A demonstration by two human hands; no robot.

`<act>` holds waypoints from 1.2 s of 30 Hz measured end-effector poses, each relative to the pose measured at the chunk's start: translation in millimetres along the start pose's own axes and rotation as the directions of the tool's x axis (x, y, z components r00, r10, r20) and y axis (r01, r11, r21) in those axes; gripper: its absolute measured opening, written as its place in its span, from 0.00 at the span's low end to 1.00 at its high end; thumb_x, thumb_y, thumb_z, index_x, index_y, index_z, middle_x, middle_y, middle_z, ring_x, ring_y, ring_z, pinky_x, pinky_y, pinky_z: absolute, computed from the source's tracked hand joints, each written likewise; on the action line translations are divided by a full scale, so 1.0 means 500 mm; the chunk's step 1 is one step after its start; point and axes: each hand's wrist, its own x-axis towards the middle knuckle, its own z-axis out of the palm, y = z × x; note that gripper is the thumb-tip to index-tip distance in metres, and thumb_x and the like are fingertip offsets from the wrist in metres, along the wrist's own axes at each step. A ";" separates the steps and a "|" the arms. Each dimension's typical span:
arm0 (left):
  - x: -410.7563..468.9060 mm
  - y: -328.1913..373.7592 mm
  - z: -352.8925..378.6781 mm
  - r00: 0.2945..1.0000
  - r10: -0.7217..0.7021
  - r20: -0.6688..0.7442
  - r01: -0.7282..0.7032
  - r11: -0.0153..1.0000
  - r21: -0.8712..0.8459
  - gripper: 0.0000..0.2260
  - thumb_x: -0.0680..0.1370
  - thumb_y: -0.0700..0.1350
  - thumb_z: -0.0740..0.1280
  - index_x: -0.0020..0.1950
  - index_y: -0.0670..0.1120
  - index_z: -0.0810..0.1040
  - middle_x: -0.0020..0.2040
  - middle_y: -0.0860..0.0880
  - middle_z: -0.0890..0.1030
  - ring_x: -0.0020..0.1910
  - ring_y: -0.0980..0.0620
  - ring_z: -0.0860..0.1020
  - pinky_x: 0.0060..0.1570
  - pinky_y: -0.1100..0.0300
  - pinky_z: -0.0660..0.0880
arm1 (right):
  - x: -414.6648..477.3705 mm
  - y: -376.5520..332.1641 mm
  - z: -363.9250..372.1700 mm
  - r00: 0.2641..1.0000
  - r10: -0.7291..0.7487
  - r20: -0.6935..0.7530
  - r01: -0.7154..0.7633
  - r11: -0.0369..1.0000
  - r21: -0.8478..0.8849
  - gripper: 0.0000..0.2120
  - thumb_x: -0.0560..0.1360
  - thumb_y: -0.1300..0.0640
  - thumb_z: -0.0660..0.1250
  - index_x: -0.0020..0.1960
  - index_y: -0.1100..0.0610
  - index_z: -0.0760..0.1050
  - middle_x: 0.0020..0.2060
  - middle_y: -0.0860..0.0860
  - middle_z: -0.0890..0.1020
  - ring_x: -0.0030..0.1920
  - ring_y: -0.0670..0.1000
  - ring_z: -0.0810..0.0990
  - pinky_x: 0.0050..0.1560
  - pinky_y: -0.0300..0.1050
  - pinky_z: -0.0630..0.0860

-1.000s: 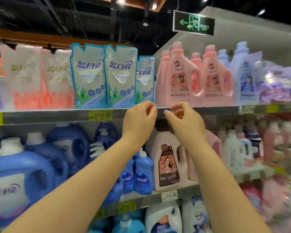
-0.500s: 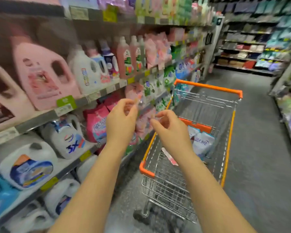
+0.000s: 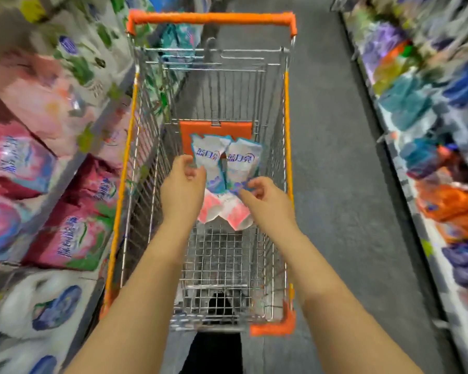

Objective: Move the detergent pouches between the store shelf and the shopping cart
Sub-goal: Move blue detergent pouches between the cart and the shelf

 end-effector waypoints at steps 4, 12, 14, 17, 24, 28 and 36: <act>0.188 -0.063 0.103 0.988 -0.043 0.149 0.035 0.998 0.054 0.23 0.76 0.46 0.66 0.69 0.49 0.65 0.57 0.46 0.79 0.55 0.45 0.77 0.50 0.57 0.69 | 0.203 0.048 0.056 0.987 0.158 0.007 -0.157 0.986 -0.063 0.17 0.75 0.52 0.66 0.62 0.56 0.72 0.56 0.52 0.80 0.55 0.53 0.78 0.45 0.39 0.66; 0.523 -0.245 0.292 0.941 -0.154 0.300 0.139 0.988 0.074 0.31 0.72 0.49 0.71 0.71 0.45 0.62 0.63 0.44 0.75 0.62 0.44 0.74 0.59 0.53 0.71 | 0.565 0.108 0.191 0.949 0.312 0.056 -0.304 0.946 -0.109 0.25 0.77 0.51 0.64 0.71 0.58 0.64 0.62 0.56 0.76 0.62 0.56 0.74 0.53 0.39 0.67; 0.571 -0.291 0.329 0.921 -0.215 0.326 0.202 0.977 0.074 0.34 0.72 0.50 0.72 0.72 0.42 0.60 0.67 0.44 0.73 0.65 0.45 0.72 0.62 0.53 0.69 | 0.619 0.126 0.231 0.944 0.312 0.111 -0.299 0.946 -0.123 0.26 0.76 0.51 0.64 0.71 0.58 0.64 0.63 0.56 0.75 0.61 0.56 0.74 0.58 0.44 0.69; 0.612 -0.362 0.381 0.860 -0.321 0.397 0.336 0.941 0.033 0.32 0.70 0.49 0.74 0.68 0.40 0.64 0.60 0.46 0.75 0.58 0.49 0.75 0.56 0.58 0.71 | 0.658 0.161 0.290 0.938 0.295 0.184 -0.270 0.951 -0.150 0.23 0.75 0.53 0.67 0.68 0.57 0.67 0.61 0.55 0.77 0.61 0.56 0.75 0.54 0.43 0.68; 0.667 -0.528 0.475 0.799 -0.358 0.484 0.465 0.878 -0.117 0.45 0.56 0.57 0.80 0.65 0.38 0.69 0.57 0.40 0.80 0.54 0.43 0.80 0.55 0.46 0.77 | 0.712 0.225 0.394 0.911 0.392 0.126 -0.393 0.919 -0.020 0.15 0.78 0.48 0.63 0.55 0.59 0.70 0.47 0.56 0.78 0.54 0.58 0.76 0.49 0.45 0.67; 0.623 -0.464 0.452 0.841 -0.393 0.371 0.450 0.890 -0.077 0.14 0.75 0.48 0.68 0.55 0.40 0.76 0.48 0.43 0.80 0.49 0.44 0.79 0.48 0.52 0.75 | 0.699 0.213 0.411 0.922 0.387 0.035 -0.387 0.922 -0.004 0.19 0.81 0.51 0.57 0.56 0.67 0.75 0.53 0.63 0.79 0.56 0.61 0.76 0.50 0.47 0.66; 0.530 -0.339 0.360 0.930 -0.308 0.201 0.338 0.931 -0.138 0.11 0.78 0.45 0.64 0.36 0.44 0.71 0.35 0.46 0.75 0.41 0.46 0.75 0.40 0.55 0.69 | 0.595 0.126 0.331 0.956 0.292 -0.026 -0.289 0.953 0.094 0.17 0.80 0.52 0.60 0.35 0.59 0.70 0.35 0.55 0.75 0.40 0.54 0.71 0.39 0.44 0.59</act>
